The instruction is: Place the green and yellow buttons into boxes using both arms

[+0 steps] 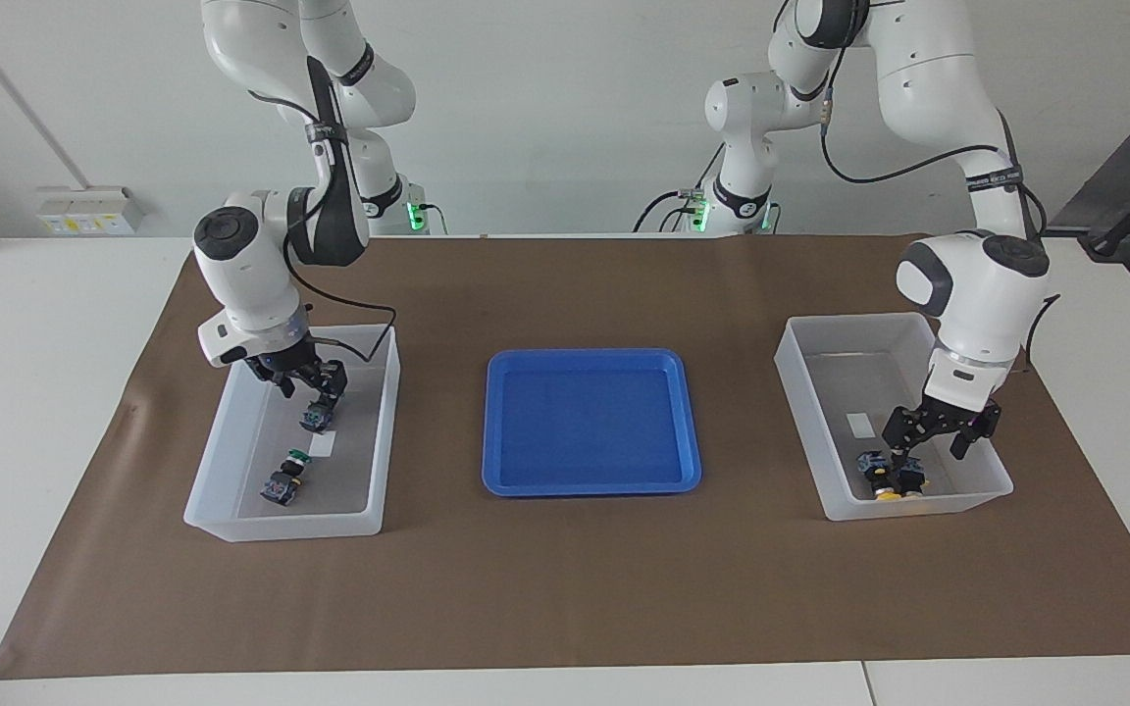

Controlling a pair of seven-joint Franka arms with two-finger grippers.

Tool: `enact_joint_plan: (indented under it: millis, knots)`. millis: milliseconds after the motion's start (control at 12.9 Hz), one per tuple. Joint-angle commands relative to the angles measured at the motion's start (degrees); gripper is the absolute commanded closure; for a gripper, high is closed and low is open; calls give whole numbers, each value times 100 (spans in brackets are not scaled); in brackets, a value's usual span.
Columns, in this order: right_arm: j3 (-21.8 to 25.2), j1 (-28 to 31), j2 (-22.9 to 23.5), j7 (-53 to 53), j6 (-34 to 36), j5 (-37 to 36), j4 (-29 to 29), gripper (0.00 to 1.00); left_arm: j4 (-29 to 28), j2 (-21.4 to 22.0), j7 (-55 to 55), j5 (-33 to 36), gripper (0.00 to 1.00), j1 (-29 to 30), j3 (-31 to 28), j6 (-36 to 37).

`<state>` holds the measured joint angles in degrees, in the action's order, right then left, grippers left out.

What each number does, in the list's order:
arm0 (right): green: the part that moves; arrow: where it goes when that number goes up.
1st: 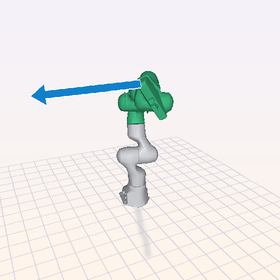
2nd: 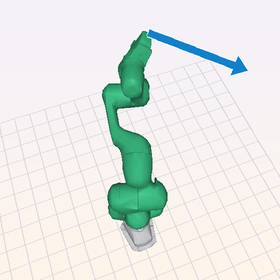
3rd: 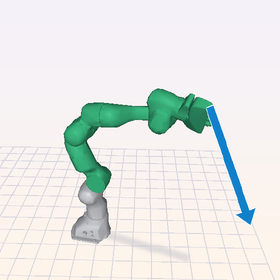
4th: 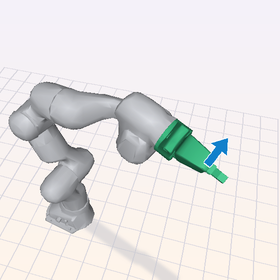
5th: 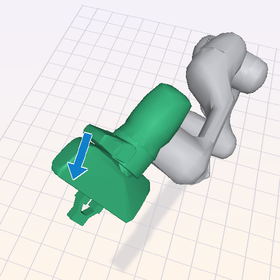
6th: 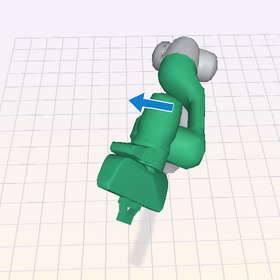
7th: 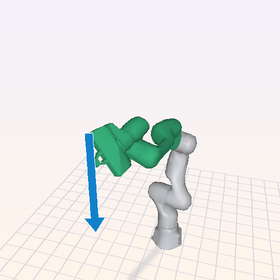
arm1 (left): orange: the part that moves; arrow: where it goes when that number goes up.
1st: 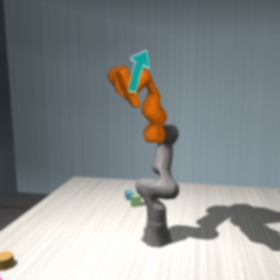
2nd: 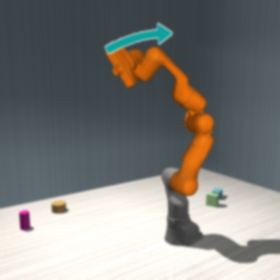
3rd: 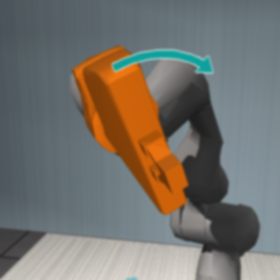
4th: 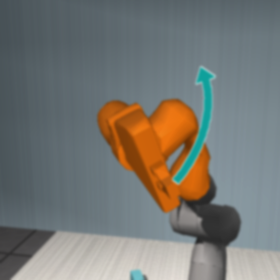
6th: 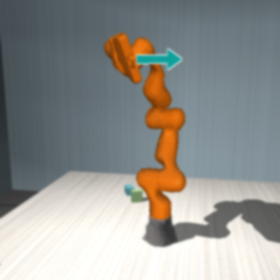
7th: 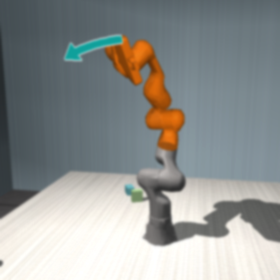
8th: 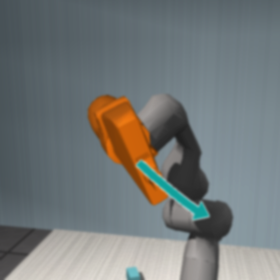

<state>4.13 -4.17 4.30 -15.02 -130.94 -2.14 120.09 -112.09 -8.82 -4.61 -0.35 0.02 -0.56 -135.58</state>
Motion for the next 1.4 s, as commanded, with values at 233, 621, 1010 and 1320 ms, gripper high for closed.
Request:
enact_joint_plan:
  millis: [233, 621, 1010, 1320]
  knots:
    - [-114, -40, -175, 201, 2157, -41, -1845, 0, -718, 1451, 171, 35, 0, -511, -58, 1057]
    - [-53, 83, -342, 886, 3696, 3, -2911, 0, 640, 1358, 136, 61, 0, -468, -40, 2813]
    - [-44, 162, -729, 931, 3839, 12, -2622, 0, 2558, 549, 118, 26, 0, -441, -75, 4441]
    - [-53, 127, -755, 940, 3822, 12, -2561, 0, 2088, 986, 249, 17, 0, -432, -84, 4575]
